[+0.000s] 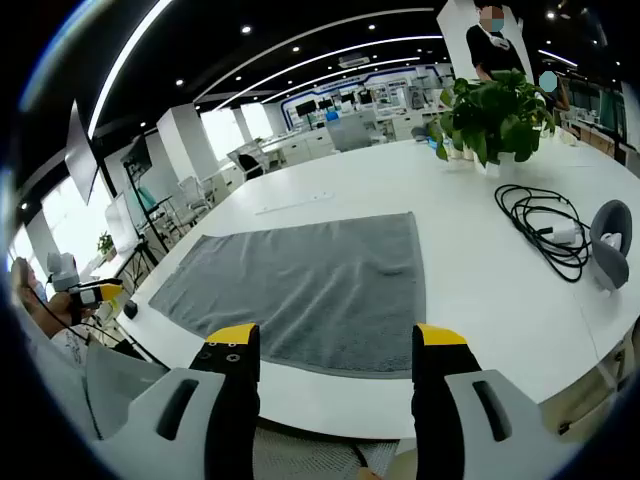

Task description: Fold the towel on the table until its edges align and the towel forms a compact rectangular stack.

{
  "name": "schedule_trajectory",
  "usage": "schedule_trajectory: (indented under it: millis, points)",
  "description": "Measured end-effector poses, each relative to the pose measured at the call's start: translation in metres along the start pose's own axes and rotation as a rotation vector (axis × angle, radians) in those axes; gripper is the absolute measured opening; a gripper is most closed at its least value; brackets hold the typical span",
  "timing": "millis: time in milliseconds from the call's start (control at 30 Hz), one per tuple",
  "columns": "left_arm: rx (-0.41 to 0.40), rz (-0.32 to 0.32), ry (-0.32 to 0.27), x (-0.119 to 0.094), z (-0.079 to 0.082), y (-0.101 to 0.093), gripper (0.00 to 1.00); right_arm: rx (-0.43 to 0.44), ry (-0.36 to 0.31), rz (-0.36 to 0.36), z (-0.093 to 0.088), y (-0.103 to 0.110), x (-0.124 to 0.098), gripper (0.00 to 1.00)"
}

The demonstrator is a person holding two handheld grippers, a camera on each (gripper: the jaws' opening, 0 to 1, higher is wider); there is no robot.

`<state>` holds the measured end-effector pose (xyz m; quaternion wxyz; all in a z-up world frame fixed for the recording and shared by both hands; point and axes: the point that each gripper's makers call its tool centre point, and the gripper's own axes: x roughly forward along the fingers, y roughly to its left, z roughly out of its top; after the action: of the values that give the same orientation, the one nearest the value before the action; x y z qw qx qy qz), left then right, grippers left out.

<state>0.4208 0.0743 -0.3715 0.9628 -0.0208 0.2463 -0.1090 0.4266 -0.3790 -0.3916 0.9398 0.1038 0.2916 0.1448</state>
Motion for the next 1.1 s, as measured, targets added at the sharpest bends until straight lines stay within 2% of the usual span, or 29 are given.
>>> schedule_trajectory:
  millis: [1100]
  points:
    - [0.004, -0.011, 0.010, 0.0000, -0.0014, -0.0044, 0.88, 0.033, 0.001, -0.012, -0.0045, -0.0038, 0.0001, 0.58]
